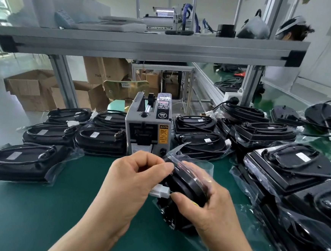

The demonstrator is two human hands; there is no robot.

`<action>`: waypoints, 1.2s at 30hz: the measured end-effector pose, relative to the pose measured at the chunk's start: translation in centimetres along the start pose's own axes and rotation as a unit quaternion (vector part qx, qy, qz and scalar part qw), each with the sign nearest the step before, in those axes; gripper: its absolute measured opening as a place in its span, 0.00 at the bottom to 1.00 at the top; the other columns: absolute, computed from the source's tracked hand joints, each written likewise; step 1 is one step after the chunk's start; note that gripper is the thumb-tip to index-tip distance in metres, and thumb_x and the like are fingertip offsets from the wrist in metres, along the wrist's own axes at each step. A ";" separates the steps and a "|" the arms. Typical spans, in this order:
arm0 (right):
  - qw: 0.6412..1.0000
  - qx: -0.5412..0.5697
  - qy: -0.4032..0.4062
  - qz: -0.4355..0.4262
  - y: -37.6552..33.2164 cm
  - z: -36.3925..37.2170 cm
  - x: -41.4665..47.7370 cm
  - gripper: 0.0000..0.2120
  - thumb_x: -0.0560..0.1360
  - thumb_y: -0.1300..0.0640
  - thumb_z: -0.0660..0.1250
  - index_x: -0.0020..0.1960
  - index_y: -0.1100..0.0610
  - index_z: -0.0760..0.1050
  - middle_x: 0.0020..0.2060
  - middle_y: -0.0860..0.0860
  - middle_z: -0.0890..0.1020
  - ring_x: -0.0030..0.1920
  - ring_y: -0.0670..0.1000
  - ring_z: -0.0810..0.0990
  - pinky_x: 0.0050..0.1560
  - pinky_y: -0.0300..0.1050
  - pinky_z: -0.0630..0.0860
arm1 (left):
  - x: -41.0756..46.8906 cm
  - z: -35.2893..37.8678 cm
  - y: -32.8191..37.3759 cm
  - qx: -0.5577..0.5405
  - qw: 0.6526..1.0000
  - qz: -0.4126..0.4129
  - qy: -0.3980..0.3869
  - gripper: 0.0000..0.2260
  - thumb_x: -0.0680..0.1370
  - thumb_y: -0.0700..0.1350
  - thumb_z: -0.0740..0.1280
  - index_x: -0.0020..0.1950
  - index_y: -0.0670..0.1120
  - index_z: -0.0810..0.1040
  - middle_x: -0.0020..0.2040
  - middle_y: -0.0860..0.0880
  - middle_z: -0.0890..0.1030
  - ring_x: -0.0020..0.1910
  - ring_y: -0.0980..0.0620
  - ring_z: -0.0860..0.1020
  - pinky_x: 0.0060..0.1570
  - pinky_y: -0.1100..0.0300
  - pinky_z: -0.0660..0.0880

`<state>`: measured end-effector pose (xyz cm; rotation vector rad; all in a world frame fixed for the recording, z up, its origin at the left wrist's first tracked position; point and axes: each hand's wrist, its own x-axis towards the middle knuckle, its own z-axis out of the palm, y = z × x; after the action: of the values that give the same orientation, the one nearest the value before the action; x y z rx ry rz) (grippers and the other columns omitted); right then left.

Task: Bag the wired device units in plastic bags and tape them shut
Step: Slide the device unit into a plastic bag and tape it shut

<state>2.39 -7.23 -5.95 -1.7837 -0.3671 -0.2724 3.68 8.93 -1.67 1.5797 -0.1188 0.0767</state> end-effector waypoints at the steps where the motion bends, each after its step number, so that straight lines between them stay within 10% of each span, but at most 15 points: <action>1: 1.000 0.001 0.001 -0.001 0.0 0.0 0.0 0.23 0.64 0.43 0.72 0.58 0.31 0.77 0.46 0.42 0.85 0.42 0.42 0.84 0.40 0.29 0.76 | 0.0 0.2 0.1 -0.009 1.000 -0.003 -0.002 0.10 0.65 0.51 0.74 0.37 0.45 0.83 0.39 0.42 0.84 0.37 0.52 0.80 0.38 0.66 0.77; 36: 0.999 -0.020 0.010 -0.034 0.7 0.3 -0.1 0.22 0.65 0.43 0.73 0.57 0.27 0.74 0.47 0.39 0.84 0.47 0.43 0.84 0.46 0.38 0.80 | -0.5 2.2 -1.0 0.123 0.983 0.058 0.126 0.05 0.65 0.53 0.74 0.38 0.55 0.81 0.35 0.57 0.77 0.31 0.60 0.73 0.34 0.61 0.73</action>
<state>2.53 -7.10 -6.72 -1.8084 -0.4109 -0.3467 3.29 6.78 -2.73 1.7949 -0.0024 0.3953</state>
